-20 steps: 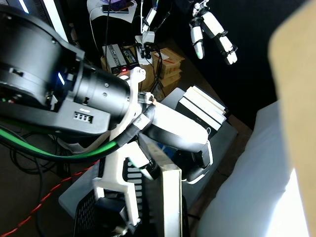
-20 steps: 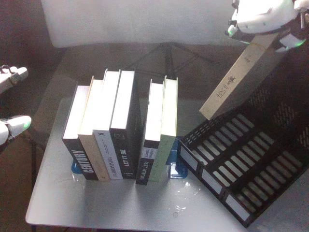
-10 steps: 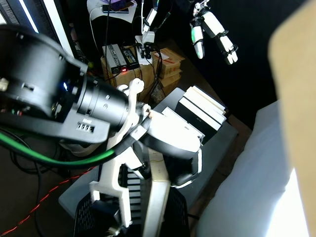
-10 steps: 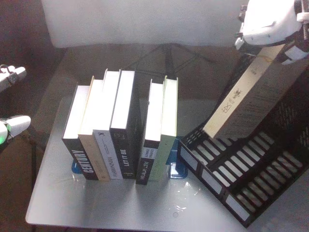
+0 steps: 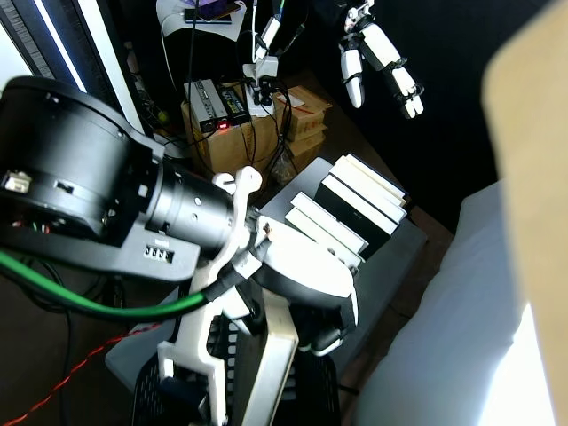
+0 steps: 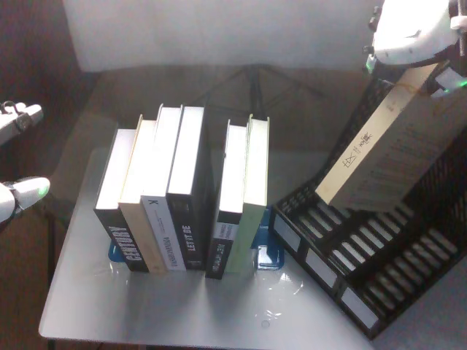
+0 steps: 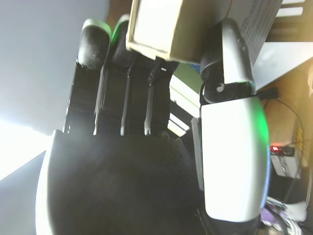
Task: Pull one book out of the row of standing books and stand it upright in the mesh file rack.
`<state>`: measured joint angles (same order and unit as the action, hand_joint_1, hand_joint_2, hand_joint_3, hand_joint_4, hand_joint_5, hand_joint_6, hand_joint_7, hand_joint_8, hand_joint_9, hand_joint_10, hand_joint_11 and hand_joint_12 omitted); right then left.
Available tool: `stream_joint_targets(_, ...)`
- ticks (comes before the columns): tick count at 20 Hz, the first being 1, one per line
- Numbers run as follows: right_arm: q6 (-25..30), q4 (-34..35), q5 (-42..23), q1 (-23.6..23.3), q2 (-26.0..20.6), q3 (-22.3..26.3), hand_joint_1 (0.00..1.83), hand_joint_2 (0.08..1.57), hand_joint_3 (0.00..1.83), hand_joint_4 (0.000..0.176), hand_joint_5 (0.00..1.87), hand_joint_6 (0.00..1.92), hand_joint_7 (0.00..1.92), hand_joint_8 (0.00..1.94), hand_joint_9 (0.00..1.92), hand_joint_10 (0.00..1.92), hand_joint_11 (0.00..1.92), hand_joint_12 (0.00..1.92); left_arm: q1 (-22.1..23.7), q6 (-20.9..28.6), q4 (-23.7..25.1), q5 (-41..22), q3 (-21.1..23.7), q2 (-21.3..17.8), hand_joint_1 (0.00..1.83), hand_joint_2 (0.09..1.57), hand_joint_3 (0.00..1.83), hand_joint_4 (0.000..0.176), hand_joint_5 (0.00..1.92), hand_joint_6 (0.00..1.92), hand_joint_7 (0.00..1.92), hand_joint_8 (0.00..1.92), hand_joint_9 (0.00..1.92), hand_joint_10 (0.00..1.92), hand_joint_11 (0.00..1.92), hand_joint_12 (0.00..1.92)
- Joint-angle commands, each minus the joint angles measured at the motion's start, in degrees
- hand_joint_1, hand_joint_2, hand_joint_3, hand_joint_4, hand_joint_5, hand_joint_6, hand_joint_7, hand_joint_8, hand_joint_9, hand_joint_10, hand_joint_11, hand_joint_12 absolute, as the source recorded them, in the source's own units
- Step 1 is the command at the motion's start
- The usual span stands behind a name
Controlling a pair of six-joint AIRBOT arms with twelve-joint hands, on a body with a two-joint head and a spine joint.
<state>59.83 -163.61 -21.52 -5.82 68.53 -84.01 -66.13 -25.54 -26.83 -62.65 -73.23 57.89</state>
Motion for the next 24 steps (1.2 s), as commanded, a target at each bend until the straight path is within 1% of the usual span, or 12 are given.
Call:
stream_joint_targets(1, -0.6, -2.14, 4.92, -0.32, -0.47, -0.59, 1.36, 1.18, 0.0, 0.0, 0.82, 1.02, 0.87, 1.23, 0.75, 1.54, 0.6, 1.88, 0.06, 0.48, -0.76, -7.12, -0.58, 0.04, 0.67, 1.32, 0.0, 0.0, 0.13, 0.0, 0.05, 0.0, 0.0, 0.0, 0.0, 0.25)
stream_joint_targets(3, -0.61, -2.47, 5.15, -0.02, 0.42, -1.47, 1.35, 1.19, 0.0, 0.0, 0.78, 1.15, 0.85, 1.21, 0.76, 1.53, 0.61, 1.83, 0.06, 0.6, -0.76, -7.17, -0.77, 0.23, 0.67, 1.32, 0.0, 0.0, 0.13, 0.0, 0.05, 0.0, 0.0, 0.0, 0.0, 0.25)
stream_joint_targets(4, -0.61, -2.62, 5.23, 0.19, 0.78, -2.01, 1.38, 1.13, 0.0, 0.0, 0.91, 0.95, 1.02, 0.93, 0.88, 1.37, 0.76, 1.69, 0.06, 0.67, -0.76, -7.18, -0.83, 0.3, 0.66, 1.33, 0.0, 0.0, 0.13, 0.0, 0.04, 0.0, 0.0, 0.0, 0.0, 0.2)
stream_joint_targets(5, -0.61, -2.72, 5.33, 0.58, 1.12, -2.55, 1.36, 1.15, 0.01, 0.0, 0.82, 1.14, 0.96, 1.02, 0.81, 1.43, 0.64, 1.77, 0.05, 0.7, -0.76, -7.18, -0.89, 0.38, 0.67, 1.32, 0.0, 0.0, 0.13, 0.0, 0.04, 0.0, 0.0, 0.0, 0.0, 0.19)
stream_joint_targets(6, -0.61, -2.79, 5.64, 1.38, 1.51, -3.08, 1.38, 1.13, 0.0, 0.0, 0.88, 1.04, 1.06, 0.9, 0.85, 1.35, 0.67, 1.71, 0.05, 0.7, -0.75, -7.2, -0.94, 0.44, 0.68, 1.32, 0.0, 0.0, 0.13, 0.0, 0.04, 0.0, 0.0, 0.0, 0.0, 0.18)
stream_joint_targets(8, -0.61, -2.85, 6.94, 3.78, 1.7, -3.41, 1.37, 1.15, 0.0, 0.0, 0.82, 1.05, 0.99, 1.05, 0.8, 1.44, 0.69, 1.84, 0.03, 0.74, -0.75, -7.21, -1.0, 0.46, 0.69, 1.32, 0.0, 0.0, 0.14, 0.0, 0.04, 0.0, 0.0, 0.0, 0.0, 0.25)
stream_joint_targets(10, -0.61, -2.9, 6.99, 3.89, 1.7, -3.78, 1.27, 1.12, 0.0, 0.0, 0.91, 0.91, 1.04, 1.15, 0.95, 1.4, 0.8, 1.88, -0.01, 0.79, -0.75, -7.29, -1.01, 0.47, 0.67, 1.32, 0.0, 0.0, 0.14, 0.0, 0.05, 0.0, 0.0, 0.0, 0.0, 0.25)
stream_joint_targets(14, -0.61, -3.07, 6.99, 3.91, 1.76, -4.42, 1.38, 1.12, 0.0, 0.0, 0.94, 0.83, 1.02, 1.01, 0.86, 1.38, 0.78, 1.75, -0.03, 0.88, -0.75, -7.31, -1.17, 0.67, 0.68, 1.31, 0.0, 0.0, 0.14, 0.0, 0.05, 0.0, 0.0, 0.0, 0.0, 0.25)
stream_joint_targets(18, -0.61, -3.18, 6.99, 3.91, 2.03, -4.94, 1.36, 1.17, 0.0, 0.0, 0.83, 1.02, 0.92, 1.17, 0.77, 1.51, 0.67, 1.88, -0.04, 0.96, -0.75, -7.32, -1.32, 0.9, 0.69, 1.31, 0.0, 0.0, 0.15, 0.0, 0.05, 0.0, 0.0, 0.0, 0.0, 0.25)
stream_joint_targets(20, -0.58, -3.21, 7.01, 3.91, 2.11, -5.1, 1.27, 1.11, 0.0, 0.0, 1.02, 0.73, 1.04, 1.16, 0.94, 1.38, 0.81, 1.84, -0.04, 1.06, -0.75, -7.37, -1.33, 0.93, 0.7, 1.31, 0.0, 0.0, 0.15, 0.0, 0.06, 0.0, 0.01, 0.0, 0.0, 0.31)
stream_joint_targets(21, -0.53, -3.2, 7.3, 3.91, 2.11, -5.08, 1.36, 1.14, 0.0, 0.0, 0.9, 0.95, 0.99, 1.07, 0.81, 1.41, 0.6, 1.83, -0.05, 1.08, -0.75, -7.38, -1.32, 0.93, 0.69, 1.31, 0.0, 0.0, 0.15, 0.0, 0.06, 0.0, 0.01, 0.0, 0.0, 0.32)
stream_joint_targets(24, 0.37, -3.16, 8.56, 3.9, 2.08, -4.86, 1.36, 1.17, 0.0, 0.0, 0.83, 1.11, 0.92, 1.11, 0.76, 1.49, 0.55, 1.83, -0.05, 1.08, -0.75, -7.43, -1.33, 0.94, 0.7, 1.31, 0.0, 0.0, 0.15, 0.0, 0.06, 0.0, 0.01, 0.0, 0.0, 0.34)
